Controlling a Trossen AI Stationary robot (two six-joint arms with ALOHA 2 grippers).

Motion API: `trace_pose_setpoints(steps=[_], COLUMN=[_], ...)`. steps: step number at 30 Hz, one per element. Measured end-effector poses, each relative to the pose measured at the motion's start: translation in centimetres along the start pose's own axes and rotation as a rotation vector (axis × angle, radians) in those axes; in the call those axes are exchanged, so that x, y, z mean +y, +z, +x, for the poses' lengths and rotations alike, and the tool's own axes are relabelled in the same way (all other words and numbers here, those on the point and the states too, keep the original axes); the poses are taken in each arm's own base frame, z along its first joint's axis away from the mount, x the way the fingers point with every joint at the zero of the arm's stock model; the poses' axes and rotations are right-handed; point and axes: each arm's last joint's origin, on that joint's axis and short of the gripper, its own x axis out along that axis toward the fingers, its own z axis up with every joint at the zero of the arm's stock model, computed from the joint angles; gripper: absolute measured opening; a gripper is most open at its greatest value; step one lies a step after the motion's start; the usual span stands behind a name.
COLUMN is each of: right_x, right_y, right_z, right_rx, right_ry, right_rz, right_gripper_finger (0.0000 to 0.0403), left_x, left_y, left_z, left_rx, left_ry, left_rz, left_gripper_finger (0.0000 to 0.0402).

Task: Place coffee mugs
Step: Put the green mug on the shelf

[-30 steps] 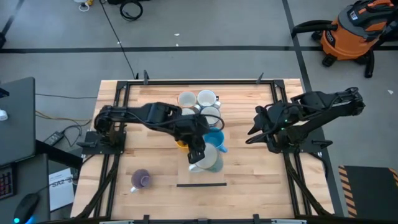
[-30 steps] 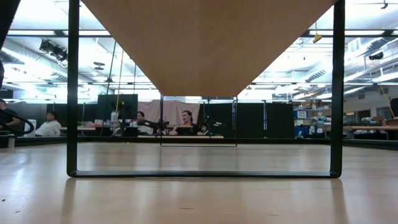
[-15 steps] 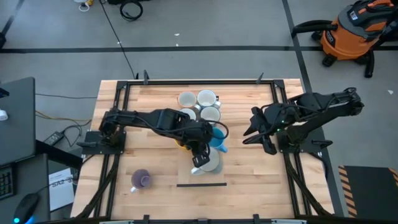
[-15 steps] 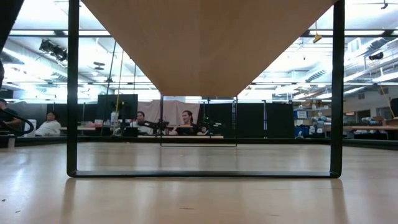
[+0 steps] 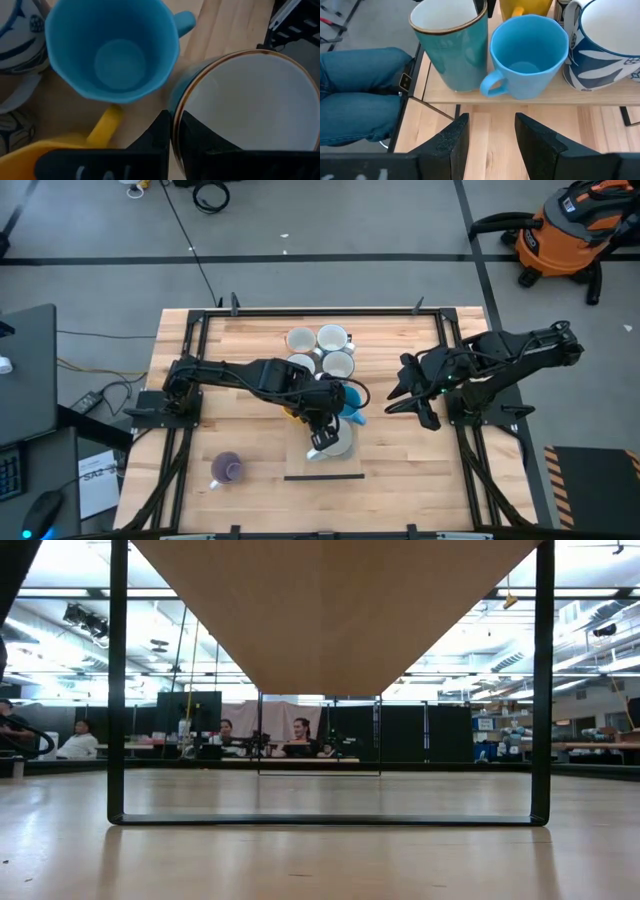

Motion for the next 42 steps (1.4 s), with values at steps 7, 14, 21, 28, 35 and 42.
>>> trace_pose_setpoints(steps=[7,14,21,28,35,42], right_x=[0.01,0.01,0.01,0.01,0.01,0.01], right_y=[0.04,0.04,0.04,0.04,0.04,0.04], right_z=[0.23,0.27,0.27,0.27,0.27,0.27], right_rx=[0.007,0.008,0.008,0.008,0.008,0.008], right_ry=[-0.001,-0.002,-0.001,-0.001,-0.001,-0.001], right_rz=[0.001,0.001,0.001,0.001,0.001,0.001], right_gripper_finger=[0.0165,0.0165,0.0165,0.0165,0.0165,0.0165], left_x=[0.02,0.02,0.02,-0.02,-0.13,-0.16], left_y=[-0.10,-0.09,-0.09,-0.04,0.12,0.14], left_z=[0.31,0.38,0.38,0.38,0.42,0.44], left_rx=[0.018,0.018,0.018,0.013,-0.002,-0.002], left_ry=[0.008,0.009,0.009,0.006,-0.007,-0.013], left_rz=[0.000,-0.001,0.000,0.001,0.009,0.008], left_gripper_finger=[0.0031,0.0051,0.0054,0.0054,0.0055,0.0055])
